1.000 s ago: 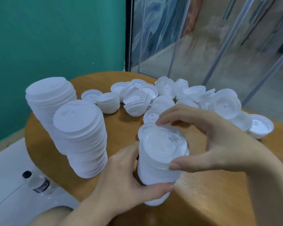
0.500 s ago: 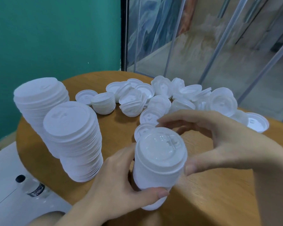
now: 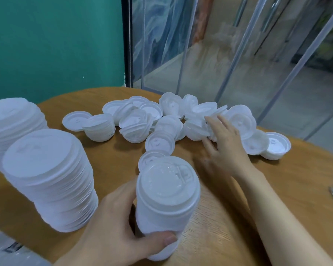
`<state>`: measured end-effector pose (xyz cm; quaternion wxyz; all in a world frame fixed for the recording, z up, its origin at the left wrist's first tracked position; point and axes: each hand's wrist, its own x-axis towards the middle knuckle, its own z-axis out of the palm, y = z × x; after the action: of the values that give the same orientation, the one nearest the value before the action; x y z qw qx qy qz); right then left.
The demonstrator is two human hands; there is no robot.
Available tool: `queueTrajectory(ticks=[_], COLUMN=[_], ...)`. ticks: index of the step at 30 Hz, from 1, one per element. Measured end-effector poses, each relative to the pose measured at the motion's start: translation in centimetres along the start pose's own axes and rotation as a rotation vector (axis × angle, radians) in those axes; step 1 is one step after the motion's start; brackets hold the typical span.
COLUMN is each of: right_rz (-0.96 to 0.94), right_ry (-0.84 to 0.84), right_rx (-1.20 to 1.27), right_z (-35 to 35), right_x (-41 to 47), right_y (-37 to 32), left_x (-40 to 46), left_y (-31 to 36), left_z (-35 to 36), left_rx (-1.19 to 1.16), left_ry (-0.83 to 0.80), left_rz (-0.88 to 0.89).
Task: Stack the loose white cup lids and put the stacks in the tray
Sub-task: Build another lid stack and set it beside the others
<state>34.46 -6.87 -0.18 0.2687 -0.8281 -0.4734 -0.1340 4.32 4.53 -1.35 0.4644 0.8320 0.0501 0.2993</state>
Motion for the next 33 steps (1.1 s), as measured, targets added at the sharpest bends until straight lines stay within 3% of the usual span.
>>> queueTrajectory(ticks=[3, 7, 12, 18, 25, 33], right_rz=[-0.002, -0.044, -0.037, -0.023, -0.111, -0.136], right_ry=[-0.016, 0.12, 0.026, 0.075, 0.138, 0.086], right_rx=[-0.111, -0.201, -0.166, -0.282, -0.269, -0.226], right_z=[1.6, 2.8, 3.5, 4.2, 4.6, 4.7], right_x=[-0.6, -1.0, -1.6, -0.7, -0.5, -1.1], right_y=[-0.1, 0.3, 0.2, 0.1, 0.3, 0.2], left_x=[0.1, 0.1, 0.1, 0.1, 0.1, 0.1], left_y=[0.0, 0.2, 0.4, 0.6, 0.7, 0.6], left_z=[-0.1, -0.2, -0.3, -0.5, -0.4, -0.4], left_rx=[-0.008, -0.02, -0.037, -0.039, -0.05, -0.053], left_ry=[-0.009, -0.012, -0.029, -0.05, -0.06, -0.058], left_rz=[0.016, 0.016, 0.004, -0.012, -0.024, -0.016])
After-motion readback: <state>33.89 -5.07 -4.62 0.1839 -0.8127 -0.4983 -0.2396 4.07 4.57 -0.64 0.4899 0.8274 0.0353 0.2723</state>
